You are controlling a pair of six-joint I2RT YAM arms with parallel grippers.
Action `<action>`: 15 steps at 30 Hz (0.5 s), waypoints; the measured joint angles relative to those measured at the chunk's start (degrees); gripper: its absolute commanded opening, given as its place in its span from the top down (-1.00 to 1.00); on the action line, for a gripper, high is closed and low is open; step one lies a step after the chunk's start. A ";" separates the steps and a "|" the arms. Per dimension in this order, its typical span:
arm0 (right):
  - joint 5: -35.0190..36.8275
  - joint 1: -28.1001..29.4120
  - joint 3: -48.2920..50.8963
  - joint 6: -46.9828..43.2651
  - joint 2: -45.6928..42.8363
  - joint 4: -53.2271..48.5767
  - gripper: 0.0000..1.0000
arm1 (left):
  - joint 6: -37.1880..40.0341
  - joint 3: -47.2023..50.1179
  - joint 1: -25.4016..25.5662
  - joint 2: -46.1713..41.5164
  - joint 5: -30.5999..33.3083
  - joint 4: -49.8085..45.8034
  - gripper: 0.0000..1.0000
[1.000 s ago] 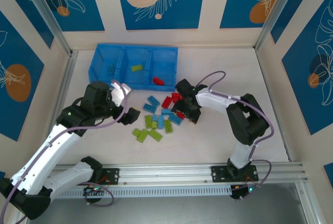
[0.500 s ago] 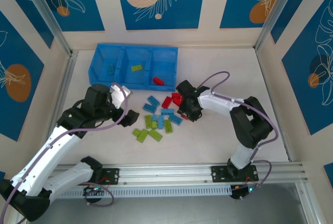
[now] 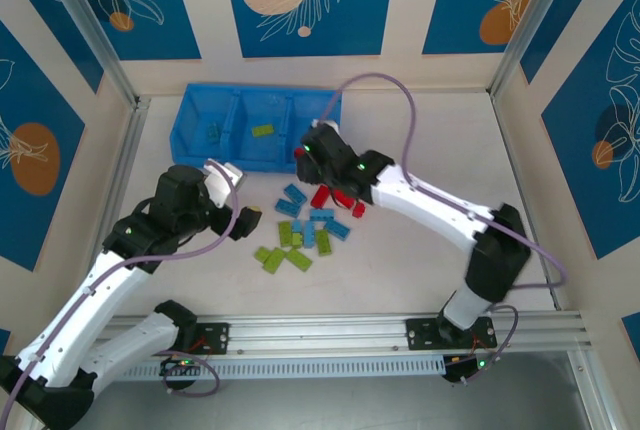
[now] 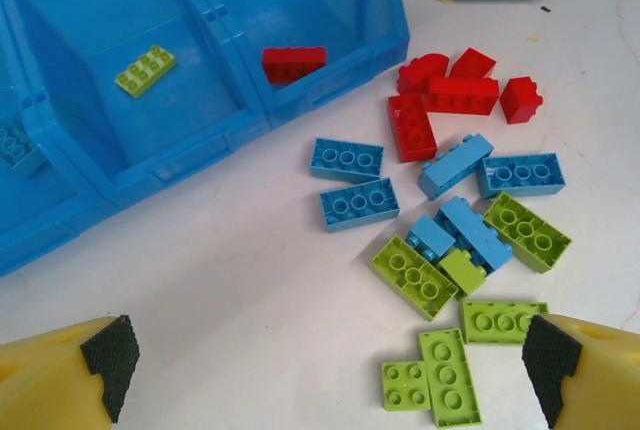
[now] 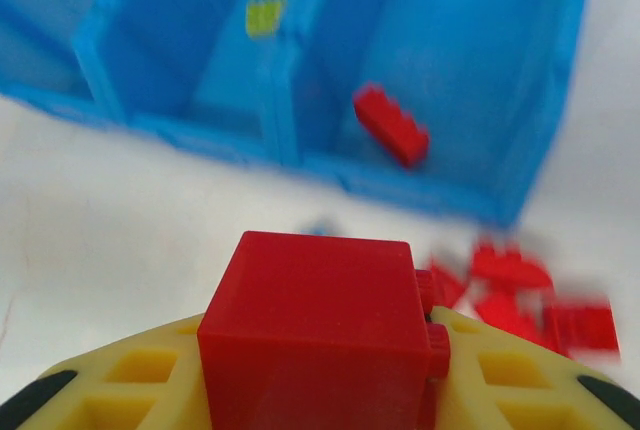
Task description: Sort the legos into containers by color
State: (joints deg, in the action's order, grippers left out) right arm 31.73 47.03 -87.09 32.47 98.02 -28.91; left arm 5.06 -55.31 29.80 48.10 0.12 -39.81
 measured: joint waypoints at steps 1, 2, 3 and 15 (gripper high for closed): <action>0.31 -1.07 -4.66 -1.90 4.26 -0.26 0.45 | 0.02 0.00 -0.20 0.00 0.04 0.02 -1.00; 0.57 -2.01 -8.31 -3.26 7.65 -0.48 0.42 | 0.00 0.00 -0.35 0.00 0.04 0.09 -1.00; 0.61 -3.26 -12.33 -4.85 11.67 -0.63 0.42 | 0.00 0.11 -0.57 0.00 0.04 0.31 -1.00; -3.98 -11.32 -36.98 -13.42 34.49 -10.38 -0.19 | -0.17 0.68 -1.20 0.24 0.15 0.42 -1.00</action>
State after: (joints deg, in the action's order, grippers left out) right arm 27.75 35.70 -124.07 19.05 132.51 -39.29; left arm 4.89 -54.63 28.60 48.34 0.27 -39.40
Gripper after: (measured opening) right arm 0.581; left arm 0.998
